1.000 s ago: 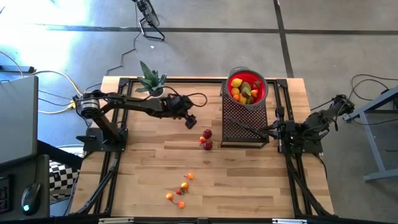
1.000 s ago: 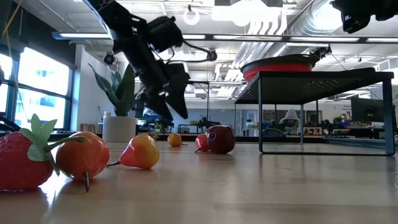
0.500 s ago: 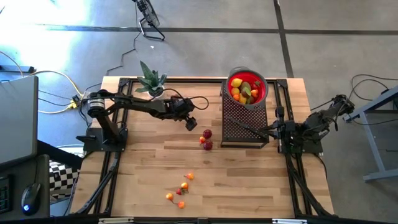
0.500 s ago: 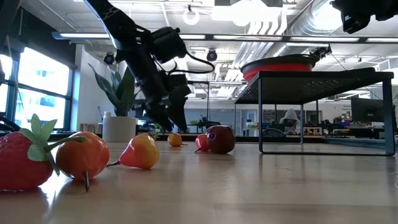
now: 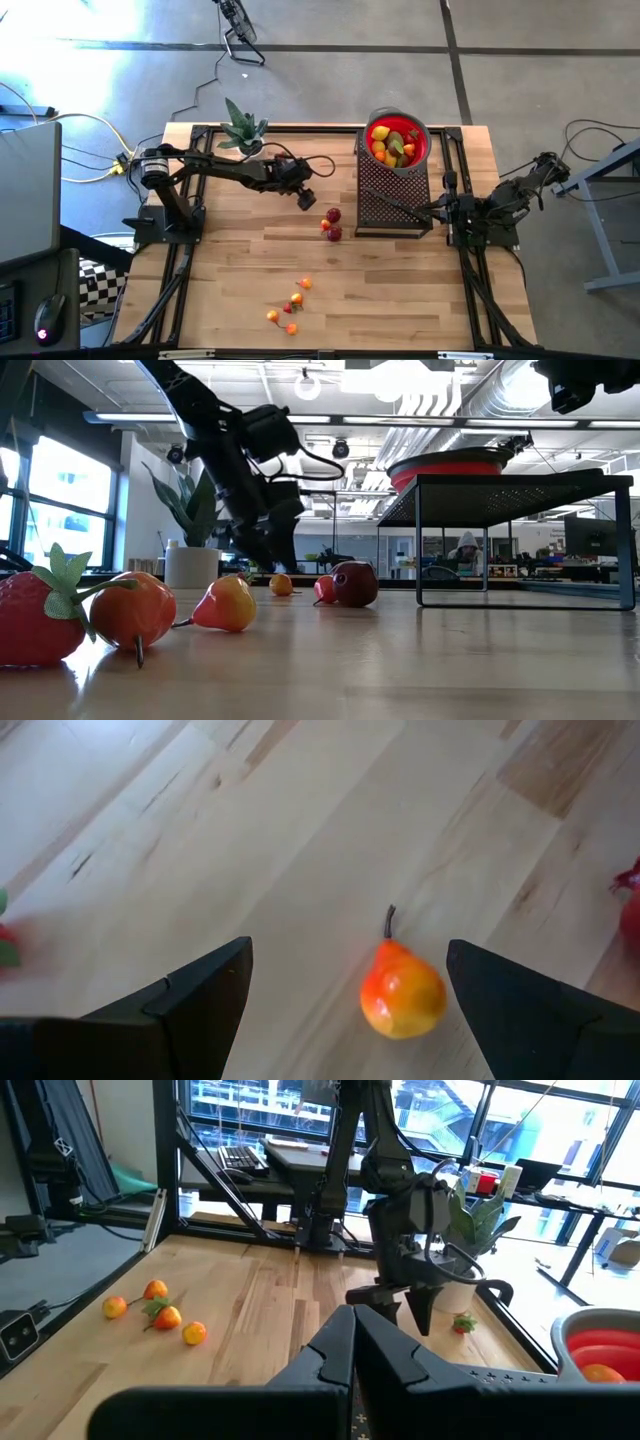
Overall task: Pick & Place Fruit
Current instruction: Put the pear into the strainer bowl on the shelf
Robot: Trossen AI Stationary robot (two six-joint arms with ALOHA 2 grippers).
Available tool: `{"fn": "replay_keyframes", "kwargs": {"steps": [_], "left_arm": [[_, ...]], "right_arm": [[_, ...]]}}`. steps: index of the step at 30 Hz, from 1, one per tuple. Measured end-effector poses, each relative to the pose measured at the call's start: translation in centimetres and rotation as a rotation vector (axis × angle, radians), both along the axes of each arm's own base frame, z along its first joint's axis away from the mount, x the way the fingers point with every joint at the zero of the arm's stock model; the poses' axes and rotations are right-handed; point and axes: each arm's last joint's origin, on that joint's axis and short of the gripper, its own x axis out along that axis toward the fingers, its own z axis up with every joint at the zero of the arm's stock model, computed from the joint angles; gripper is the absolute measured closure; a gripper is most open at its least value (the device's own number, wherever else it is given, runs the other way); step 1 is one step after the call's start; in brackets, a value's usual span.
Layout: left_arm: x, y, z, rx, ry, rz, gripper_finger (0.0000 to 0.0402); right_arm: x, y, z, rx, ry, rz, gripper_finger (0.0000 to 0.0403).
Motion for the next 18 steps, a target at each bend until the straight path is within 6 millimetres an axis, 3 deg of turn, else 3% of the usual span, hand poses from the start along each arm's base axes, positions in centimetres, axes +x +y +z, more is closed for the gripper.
{"fn": "replay_keyframes", "kwargs": {"steps": [18], "left_arm": [[-0.05, -0.14, -0.95, -0.048, 0.039, -0.021, 0.0073]], "right_arm": [[0.00, 0.00, -0.01, 0.000, 0.001, 0.000, 0.0400]]}}
